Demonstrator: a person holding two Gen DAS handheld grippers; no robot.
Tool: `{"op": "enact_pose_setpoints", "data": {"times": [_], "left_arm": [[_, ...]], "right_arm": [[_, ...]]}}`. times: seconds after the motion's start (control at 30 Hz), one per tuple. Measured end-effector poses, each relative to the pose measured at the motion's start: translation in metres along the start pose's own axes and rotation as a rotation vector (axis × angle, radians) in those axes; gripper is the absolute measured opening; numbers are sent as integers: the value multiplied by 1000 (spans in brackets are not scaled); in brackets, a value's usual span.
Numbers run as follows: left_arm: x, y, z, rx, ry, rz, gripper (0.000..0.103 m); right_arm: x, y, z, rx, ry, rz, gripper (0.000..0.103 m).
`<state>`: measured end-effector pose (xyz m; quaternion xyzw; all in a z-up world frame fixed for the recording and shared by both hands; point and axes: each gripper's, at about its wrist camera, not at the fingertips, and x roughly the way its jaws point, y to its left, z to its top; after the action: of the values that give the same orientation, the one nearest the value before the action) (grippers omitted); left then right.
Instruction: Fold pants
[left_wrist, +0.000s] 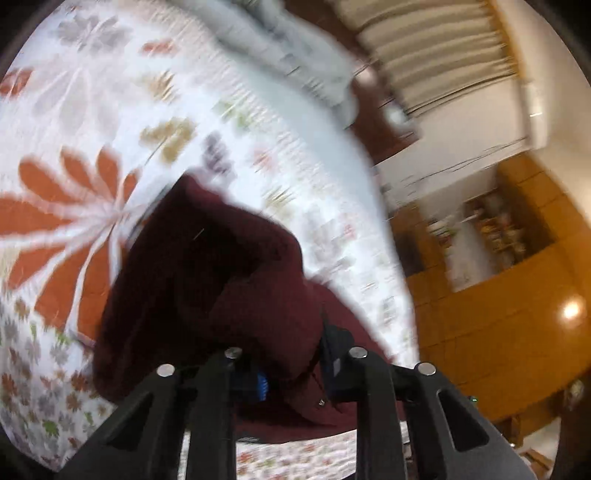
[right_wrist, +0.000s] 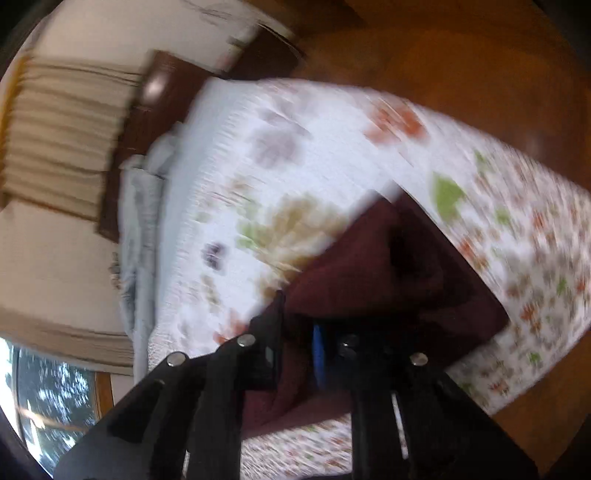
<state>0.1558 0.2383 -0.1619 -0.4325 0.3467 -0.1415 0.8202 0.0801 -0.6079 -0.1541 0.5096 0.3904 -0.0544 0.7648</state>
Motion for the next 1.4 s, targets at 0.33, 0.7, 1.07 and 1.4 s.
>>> {"op": "enact_pose_setpoints", "data": {"times": [0.33,0.7,1.07,1.4], "left_arm": [[8,74,-18,-255,106,144,18],[16,48,-24,-214,78,157,55],[6,66,-27,-217,69,232,18],[-12,27,-60,-185,7,193,81]], "right_arm": [[20,-104,-34,154,-8,-16,13],[5,-86,-36,214,-8,20,31],[-4,-87,-57,202,-70,-117,7],[21,-1,-153,33,138,-20,48]]}}
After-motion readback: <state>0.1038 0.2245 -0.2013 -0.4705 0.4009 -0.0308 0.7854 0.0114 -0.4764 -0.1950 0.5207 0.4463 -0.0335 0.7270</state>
